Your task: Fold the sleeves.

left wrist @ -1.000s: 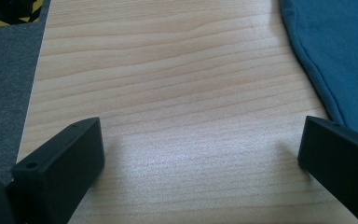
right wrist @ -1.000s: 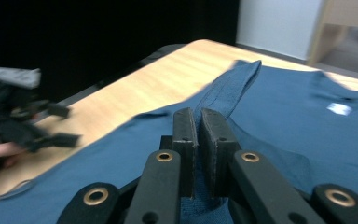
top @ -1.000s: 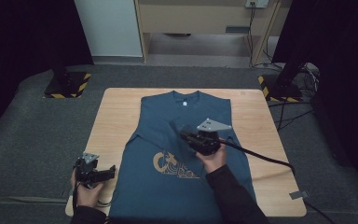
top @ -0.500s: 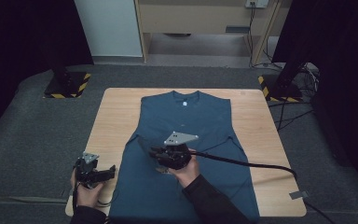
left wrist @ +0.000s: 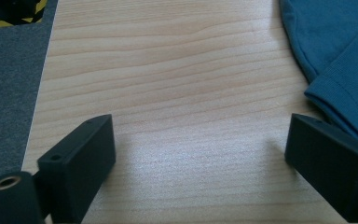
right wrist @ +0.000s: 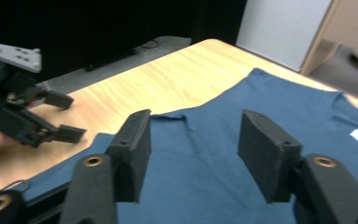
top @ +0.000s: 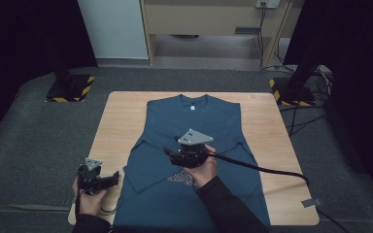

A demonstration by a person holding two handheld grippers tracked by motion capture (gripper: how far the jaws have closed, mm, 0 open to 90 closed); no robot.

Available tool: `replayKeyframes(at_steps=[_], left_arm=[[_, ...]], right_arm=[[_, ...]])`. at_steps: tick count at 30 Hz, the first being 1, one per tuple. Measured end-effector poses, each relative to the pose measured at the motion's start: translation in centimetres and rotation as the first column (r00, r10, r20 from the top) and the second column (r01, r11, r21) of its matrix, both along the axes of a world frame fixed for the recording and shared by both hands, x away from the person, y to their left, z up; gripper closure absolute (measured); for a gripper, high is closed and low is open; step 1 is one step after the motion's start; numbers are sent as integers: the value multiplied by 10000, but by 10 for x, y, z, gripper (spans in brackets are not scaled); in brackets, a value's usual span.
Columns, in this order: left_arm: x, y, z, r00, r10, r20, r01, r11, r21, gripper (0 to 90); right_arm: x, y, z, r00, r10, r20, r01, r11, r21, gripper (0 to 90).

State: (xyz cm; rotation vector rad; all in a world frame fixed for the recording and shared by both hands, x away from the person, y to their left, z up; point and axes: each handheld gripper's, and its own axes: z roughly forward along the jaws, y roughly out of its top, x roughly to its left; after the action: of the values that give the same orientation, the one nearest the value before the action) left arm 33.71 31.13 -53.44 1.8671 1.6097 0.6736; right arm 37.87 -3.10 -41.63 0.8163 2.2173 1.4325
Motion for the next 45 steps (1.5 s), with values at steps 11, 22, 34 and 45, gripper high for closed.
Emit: replayKeyframes(at_steps=[11, 22, 34, 45], left_arm=[[-1, -2, 6, 9999, -110, 109, 112, 9996, -275, 115], [-1, -4, 13, 9990, -187, 405, 210, 9980, -594, 123], [2, -4, 20, 9986, -288, 447, 325, 9959, -849, 139], [12, -11, 22, 9978, -595, 277, 614, 9952, -765, 158]], right_arm=[[11, -16, 17, 9908, -1104, 778, 1176, 9886, -945, 304], [21, -57, 31, 9794, -1911, 650, 1947, 9794, -541, 292], [29, -108, 19, 9537, -2985, 353, 3003, 9515, -662, 230], [35, -150, -3, 9185, -3952, -156, 3923, 9153, -912, 183]])
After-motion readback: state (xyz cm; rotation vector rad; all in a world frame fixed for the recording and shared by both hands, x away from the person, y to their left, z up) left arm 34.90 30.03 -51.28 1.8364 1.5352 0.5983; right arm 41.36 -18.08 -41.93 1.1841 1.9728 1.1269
